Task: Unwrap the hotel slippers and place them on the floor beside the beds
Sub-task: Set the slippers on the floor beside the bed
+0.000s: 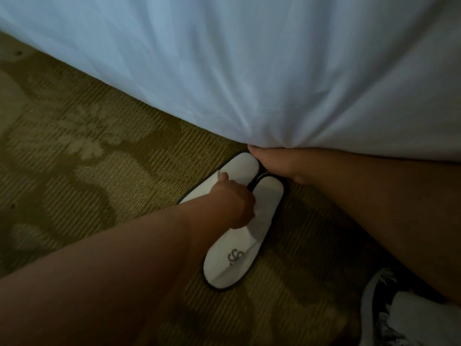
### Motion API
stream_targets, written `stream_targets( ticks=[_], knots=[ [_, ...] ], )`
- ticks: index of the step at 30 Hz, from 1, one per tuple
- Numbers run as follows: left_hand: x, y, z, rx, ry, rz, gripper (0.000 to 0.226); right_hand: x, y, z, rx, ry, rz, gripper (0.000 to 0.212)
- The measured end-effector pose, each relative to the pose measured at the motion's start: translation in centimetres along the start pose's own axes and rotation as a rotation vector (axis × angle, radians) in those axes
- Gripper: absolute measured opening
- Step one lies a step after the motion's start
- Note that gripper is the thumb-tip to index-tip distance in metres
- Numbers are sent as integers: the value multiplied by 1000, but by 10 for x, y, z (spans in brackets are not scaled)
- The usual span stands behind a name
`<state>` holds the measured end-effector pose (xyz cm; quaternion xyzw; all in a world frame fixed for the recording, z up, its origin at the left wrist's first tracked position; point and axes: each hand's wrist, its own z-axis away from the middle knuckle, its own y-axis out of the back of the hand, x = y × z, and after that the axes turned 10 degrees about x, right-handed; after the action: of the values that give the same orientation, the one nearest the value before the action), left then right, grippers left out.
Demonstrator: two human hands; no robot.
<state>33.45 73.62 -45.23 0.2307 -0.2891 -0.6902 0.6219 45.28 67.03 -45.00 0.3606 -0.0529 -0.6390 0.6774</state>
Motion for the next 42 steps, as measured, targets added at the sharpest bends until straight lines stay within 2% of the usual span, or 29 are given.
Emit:
stream_targets(
  ticks=[5, 11, 13, 15, 16, 19, 22, 25, 28, 34, 42],
  knots=[
    [2, 3, 3, -22, 24, 76, 50, -1, -1, -2, -15, -27, -13, 66],
    [3, 2, -3, -31, 2, 41, 52, 0, -3, -3, -5, -14, -12, 65],
    [4, 1, -7, -78, -15, 0, 55, 0, -7, -3, 73, -4, -113, 64],
    [4, 2, -14, -143, -30, -78, 55, -3, -10, 0, 256, 43, -223, 69],
    [3, 3, -17, -179, -34, -103, 57, -5, -9, 0, 261, 68, -225, 69],
    [-3, 7, -23, -258, -39, -86, 60, -15, -7, 1, 44, 53, -125, 61],
    [-7, 11, -20, -288, -124, -104, 51, -18, -8, -3, 147, 137, -291, 57],
    [-7, 16, -14, -280, -138, -172, 52, -17, -11, -4, 128, 145, -234, 61],
    [-9, 16, -12, -219, -134, -170, 46, -16, -13, -6, 174, 155, -343, 62],
    [-13, 16, -5, -149, -133, 3, 43, -13, -16, -8, 202, 195, -308, 62],
    [-3, 18, -5, -172, -112, -36, 45, -14, -14, -4, 151, 207, -253, 64]
  ],
)
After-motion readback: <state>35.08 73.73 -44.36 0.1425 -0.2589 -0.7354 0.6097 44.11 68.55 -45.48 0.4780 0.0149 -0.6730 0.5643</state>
